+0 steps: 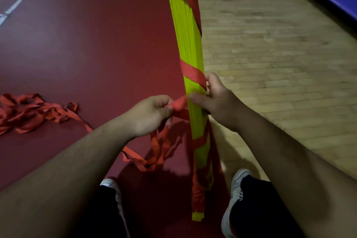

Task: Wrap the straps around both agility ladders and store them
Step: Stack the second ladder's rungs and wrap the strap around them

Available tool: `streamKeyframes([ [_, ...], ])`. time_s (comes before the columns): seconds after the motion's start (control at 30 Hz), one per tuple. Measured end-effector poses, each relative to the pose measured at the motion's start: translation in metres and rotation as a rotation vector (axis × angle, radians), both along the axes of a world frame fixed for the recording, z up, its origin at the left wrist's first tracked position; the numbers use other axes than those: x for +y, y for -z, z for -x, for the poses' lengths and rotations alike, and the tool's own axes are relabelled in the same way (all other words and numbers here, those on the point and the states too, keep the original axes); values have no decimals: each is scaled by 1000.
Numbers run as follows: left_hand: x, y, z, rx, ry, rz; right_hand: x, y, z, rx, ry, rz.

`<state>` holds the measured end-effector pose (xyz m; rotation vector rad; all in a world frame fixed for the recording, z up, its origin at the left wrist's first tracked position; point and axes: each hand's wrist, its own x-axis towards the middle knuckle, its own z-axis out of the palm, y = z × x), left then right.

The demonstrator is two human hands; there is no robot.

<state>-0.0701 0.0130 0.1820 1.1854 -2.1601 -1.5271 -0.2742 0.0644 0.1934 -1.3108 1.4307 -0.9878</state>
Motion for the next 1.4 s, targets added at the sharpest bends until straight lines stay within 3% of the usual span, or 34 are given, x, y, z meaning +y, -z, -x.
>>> streamKeyframes([
  [0.47, 0, 1, 3, -66, 126, 74, 5, -4, -4, 203, 159, 96],
  [0.73, 7, -1, 7, 41, 76, 36, 5, -4, -10, 106, 179, 82],
  [1.1, -3, 3, 3, -151, 87, 185, 6, 4, -14, 265, 201, 141],
  [1.4, -2, 5, 3, -58, 26, 175, 2, 2, -12, 179, 235, 158],
])
